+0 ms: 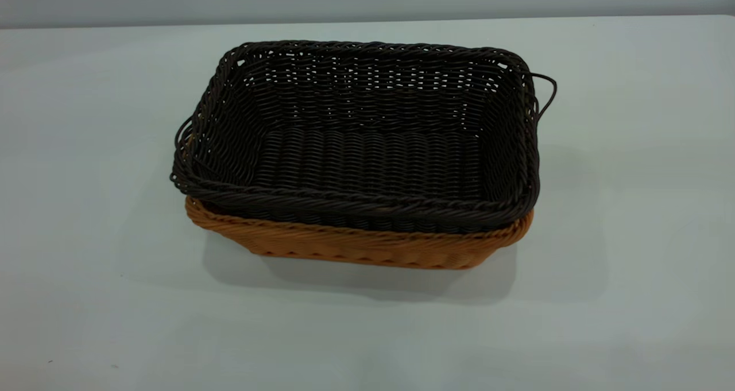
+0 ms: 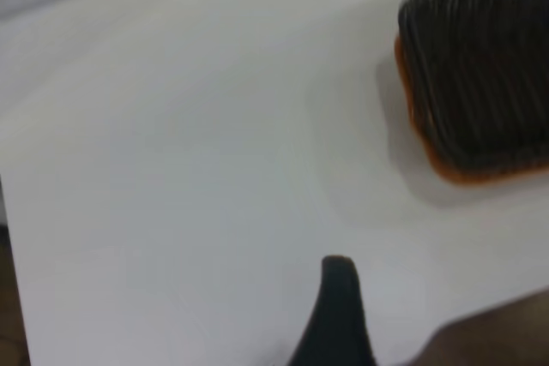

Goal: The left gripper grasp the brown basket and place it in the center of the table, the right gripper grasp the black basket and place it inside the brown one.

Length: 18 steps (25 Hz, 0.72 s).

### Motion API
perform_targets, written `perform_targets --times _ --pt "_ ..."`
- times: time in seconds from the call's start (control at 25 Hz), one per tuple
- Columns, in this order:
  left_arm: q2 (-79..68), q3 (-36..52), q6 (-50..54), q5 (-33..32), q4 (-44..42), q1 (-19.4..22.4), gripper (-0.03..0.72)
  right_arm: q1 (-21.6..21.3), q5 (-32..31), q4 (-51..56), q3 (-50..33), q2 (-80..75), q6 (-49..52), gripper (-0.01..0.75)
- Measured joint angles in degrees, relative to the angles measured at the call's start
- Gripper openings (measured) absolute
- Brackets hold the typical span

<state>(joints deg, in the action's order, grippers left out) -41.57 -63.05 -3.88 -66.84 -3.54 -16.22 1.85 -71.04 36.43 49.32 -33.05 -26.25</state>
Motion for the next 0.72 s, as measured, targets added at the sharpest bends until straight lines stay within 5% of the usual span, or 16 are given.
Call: perform_targets --times 0.72 --pt "28.45 22.09 1.2 0.0 -0.76 0.0 0.58 0.0 2.37 -19.86 -19.89 33.98 3.16 0.575"
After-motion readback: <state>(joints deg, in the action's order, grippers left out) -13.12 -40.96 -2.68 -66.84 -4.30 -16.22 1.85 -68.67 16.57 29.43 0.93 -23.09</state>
